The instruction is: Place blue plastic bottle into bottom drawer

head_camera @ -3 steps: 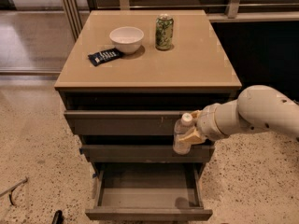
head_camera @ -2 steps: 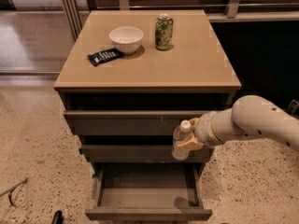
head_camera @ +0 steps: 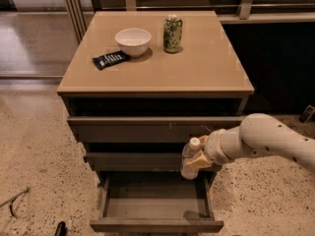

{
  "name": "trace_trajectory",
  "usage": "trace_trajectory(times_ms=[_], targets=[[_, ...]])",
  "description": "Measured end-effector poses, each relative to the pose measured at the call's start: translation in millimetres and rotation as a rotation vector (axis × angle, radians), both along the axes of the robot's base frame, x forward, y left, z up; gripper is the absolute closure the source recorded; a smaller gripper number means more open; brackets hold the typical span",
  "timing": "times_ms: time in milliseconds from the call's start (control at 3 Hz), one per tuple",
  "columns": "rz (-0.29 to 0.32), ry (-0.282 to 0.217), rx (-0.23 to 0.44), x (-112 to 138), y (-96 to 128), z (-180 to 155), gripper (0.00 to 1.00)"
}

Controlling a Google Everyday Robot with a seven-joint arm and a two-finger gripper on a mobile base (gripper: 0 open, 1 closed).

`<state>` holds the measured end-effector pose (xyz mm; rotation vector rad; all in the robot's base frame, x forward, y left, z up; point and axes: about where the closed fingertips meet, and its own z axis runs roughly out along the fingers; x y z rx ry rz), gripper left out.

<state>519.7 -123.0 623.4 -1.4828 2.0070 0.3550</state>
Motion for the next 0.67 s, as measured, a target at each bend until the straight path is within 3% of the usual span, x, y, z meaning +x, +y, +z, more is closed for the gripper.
trace_trajectory(times_ms=[333,667], targets=[[0.022,-0.014,-0.021,2.2,-1.2,-30.9,1.0],[0.039,-0.021,-0.017,9.8,4.6,-84.3,1.0]])
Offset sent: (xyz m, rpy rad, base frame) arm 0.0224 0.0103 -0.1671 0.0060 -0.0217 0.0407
